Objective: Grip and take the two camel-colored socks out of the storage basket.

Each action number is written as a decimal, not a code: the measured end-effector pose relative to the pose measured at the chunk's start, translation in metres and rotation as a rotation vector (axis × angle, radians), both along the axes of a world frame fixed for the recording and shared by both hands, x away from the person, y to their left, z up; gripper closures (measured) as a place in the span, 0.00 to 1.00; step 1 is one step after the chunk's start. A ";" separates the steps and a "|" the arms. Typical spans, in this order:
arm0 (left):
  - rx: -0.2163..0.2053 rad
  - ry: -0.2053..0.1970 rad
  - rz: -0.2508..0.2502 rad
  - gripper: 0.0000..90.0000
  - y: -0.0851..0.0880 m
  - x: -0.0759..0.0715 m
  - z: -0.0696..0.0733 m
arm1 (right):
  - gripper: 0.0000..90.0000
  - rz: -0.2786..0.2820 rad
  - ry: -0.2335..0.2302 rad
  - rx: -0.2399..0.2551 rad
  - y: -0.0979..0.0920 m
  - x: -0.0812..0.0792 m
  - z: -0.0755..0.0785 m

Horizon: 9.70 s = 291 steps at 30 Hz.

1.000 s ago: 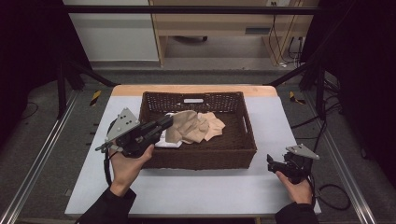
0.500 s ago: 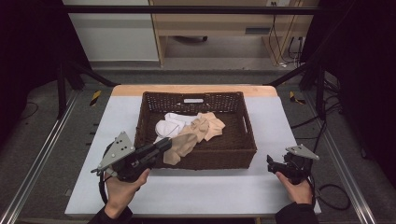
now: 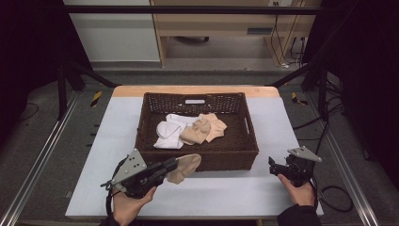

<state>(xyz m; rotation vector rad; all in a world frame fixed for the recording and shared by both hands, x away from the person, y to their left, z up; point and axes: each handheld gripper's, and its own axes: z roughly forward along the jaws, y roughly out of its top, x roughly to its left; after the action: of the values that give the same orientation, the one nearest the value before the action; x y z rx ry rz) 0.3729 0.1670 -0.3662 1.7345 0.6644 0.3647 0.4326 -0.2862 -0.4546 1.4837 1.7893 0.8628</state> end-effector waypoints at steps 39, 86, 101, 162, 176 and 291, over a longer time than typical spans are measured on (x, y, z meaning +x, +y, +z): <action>0.164 0.100 0.109 0.67 -0.006 0.019 -0.055 | 0.06 0.002 0.032 -0.017 0.001 0.003 -0.004; 0.153 -0.044 0.319 0.49 -0.066 0.186 0.005 | 0.05 0.004 0.022 0.000 0.000 0.006 -0.002; 0.289 0.031 0.273 0.58 -0.089 0.217 -0.041 | 0.05 0.007 0.035 0.009 0.001 0.008 -0.003; 0.266 0.192 0.232 0.97 -0.076 0.205 -0.054 | 0.06 0.008 0.050 0.002 0.002 0.007 -0.004; -0.012 -0.051 0.211 0.97 -0.065 0.183 -0.011 | 0.06 0.007 0.046 0.003 0.001 0.007 -0.004; 0.135 0.089 0.106 0.40 0.041 0.021 -0.088 | 0.06 -0.006 0.062 0.005 0.000 0.003 -0.005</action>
<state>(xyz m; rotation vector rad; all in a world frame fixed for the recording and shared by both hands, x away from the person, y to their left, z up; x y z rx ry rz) 0.3938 0.2079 -0.4540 1.8564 0.8146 0.4157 0.4353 -0.2862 -0.4591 1.5332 1.8285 0.8266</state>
